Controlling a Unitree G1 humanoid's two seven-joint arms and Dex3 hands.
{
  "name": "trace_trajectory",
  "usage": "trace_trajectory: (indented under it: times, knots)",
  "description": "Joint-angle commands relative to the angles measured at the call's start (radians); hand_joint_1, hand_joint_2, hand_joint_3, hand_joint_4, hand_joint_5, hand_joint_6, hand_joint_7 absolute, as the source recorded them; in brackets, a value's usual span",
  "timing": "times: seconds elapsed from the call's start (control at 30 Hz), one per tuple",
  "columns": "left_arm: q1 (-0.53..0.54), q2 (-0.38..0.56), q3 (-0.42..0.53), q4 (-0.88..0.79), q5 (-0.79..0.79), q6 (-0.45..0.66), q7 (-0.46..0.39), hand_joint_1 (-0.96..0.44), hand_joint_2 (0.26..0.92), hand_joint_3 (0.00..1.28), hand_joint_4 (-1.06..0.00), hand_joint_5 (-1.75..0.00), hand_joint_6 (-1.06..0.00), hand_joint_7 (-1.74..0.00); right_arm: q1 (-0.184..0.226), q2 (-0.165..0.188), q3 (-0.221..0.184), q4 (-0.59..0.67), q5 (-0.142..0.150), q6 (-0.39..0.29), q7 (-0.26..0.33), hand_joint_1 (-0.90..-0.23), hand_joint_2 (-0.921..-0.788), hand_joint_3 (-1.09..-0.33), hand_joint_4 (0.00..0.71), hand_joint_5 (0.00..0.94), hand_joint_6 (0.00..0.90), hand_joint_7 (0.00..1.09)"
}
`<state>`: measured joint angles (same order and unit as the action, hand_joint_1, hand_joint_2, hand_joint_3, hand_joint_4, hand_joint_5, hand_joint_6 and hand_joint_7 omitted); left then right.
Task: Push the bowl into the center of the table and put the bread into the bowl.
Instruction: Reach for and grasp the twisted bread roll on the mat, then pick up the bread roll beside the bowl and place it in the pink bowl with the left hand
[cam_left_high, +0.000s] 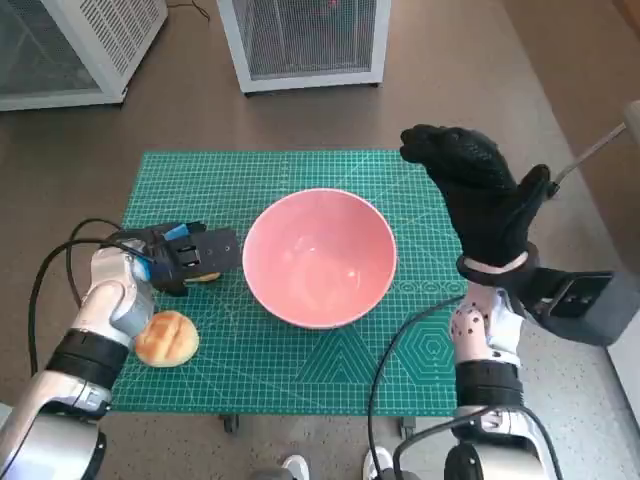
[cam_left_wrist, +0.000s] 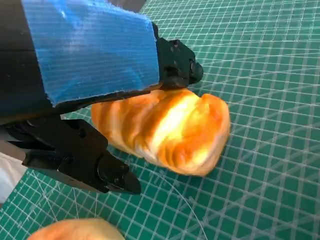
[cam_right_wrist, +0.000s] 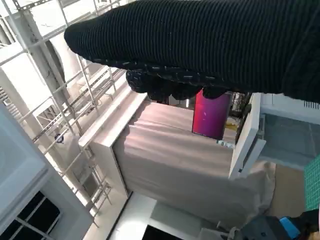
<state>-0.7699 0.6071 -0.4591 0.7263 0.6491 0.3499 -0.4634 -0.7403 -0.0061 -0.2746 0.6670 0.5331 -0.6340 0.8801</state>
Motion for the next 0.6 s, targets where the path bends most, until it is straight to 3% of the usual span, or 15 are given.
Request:
trace_trajectory:
  times: [0.03, 0.07, 0.23, 0.27, 0.3, 0.33, 0.4, 0.43, 0.5, 0.6]
  knots:
    - [-0.031, -0.034, -0.025, 0.121, 0.026, -0.049, 0.061, -0.02, 0.809, 0.04, -0.20, -0.03, -0.35, -0.05, 0.034, -0.005, 0.001, -0.011, 0.002, 0.018, -0.011, -0.612, -0.921, -0.648, 0.230, 0.000, 0.351, 0.00]
    - [-0.035, -0.038, -0.029, 0.143, 0.031, -0.062, 0.085, -0.02, 0.812, 0.04, -0.21, -0.04, -0.37, -0.06, 0.036, -0.004, 0.001, -0.014, 0.003, 0.020, -0.011, -0.612, -0.921, -0.648, 0.230, 0.000, 0.350, 0.00]
    - [-0.043, -0.049, -0.045, 0.225, 0.053, -0.127, 0.188, -0.01, 0.859, 0.04, -0.60, -0.15, -0.56, -0.09, 0.041, -0.003, 0.001, -0.024, 0.006, 0.028, -0.010, -0.610, -0.921, -0.649, 0.230, 0.000, 0.349, 0.00]
    - [-0.043, -0.051, -0.049, 0.240, 0.059, -0.140, 0.211, -0.01, 0.867, 0.04, -0.62, -0.20, -0.58, -0.09, 0.043, -0.003, 0.001, -0.027, 0.007, 0.031, -0.009, -0.609, -0.921, -0.650, 0.230, 0.000, 0.349, 0.00]
    - [-0.044, -0.052, -0.052, 0.252, 0.064, -0.151, 0.228, 0.12, 0.887, 0.08, -0.60, -0.61, -0.64, -0.10, 0.044, -0.003, 0.001, -0.030, 0.008, 0.032, -0.009, -0.609, -0.921, -0.650, 0.230, 0.000, 0.349, 0.00]
    - [-0.044, -0.051, -0.055, 0.261, 0.068, -0.161, 0.245, 0.20, 0.899, 0.12, -0.58, -0.88, -0.67, -0.12, 0.047, -0.004, 0.001, -0.034, 0.009, 0.034, -0.008, -0.609, -0.921, -0.650, 0.230, 0.000, 0.349, 0.00]
    - [-0.045, -0.050, -0.057, 0.277, 0.073, -0.183, 0.273, 0.28, 0.910, 0.16, -0.56, -1.12, -0.73, -0.15, 0.051, -0.004, 0.001, -0.043, 0.011, 0.038, -0.007, -0.609, -0.921, -0.651, 0.230, 0.000, 0.349, 0.00]
    - [-0.045, -0.048, -0.058, 0.284, 0.074, -0.194, 0.285, 0.18, 0.914, 0.18, -0.56, -1.24, -0.63, -0.52, 0.053, -0.004, 0.002, -0.049, 0.012, 0.040, -0.008, -0.609, -0.921, -0.651, 0.230, 0.000, 0.349, 0.00]
    - [-0.045, -0.041, -0.056, 0.296, 0.073, -0.222, 0.311, 0.09, 0.917, 0.20, -0.54, -1.35, -0.55, -0.85, 0.059, -0.003, 0.003, -0.061, 0.013, 0.043, -0.009, -0.609, -0.921, -0.652, 0.230, 0.000, 0.349, 0.00]
    - [-0.047, -0.028, -0.047, 0.298, 0.066, -0.255, 0.333, 0.03, 0.920, 0.22, -0.51, -1.43, -0.50, -1.09, 0.067, -0.003, 0.006, -0.077, 0.013, 0.045, -0.011, -0.609, -0.921, -0.654, 0.230, 0.000, 0.350, 0.00]
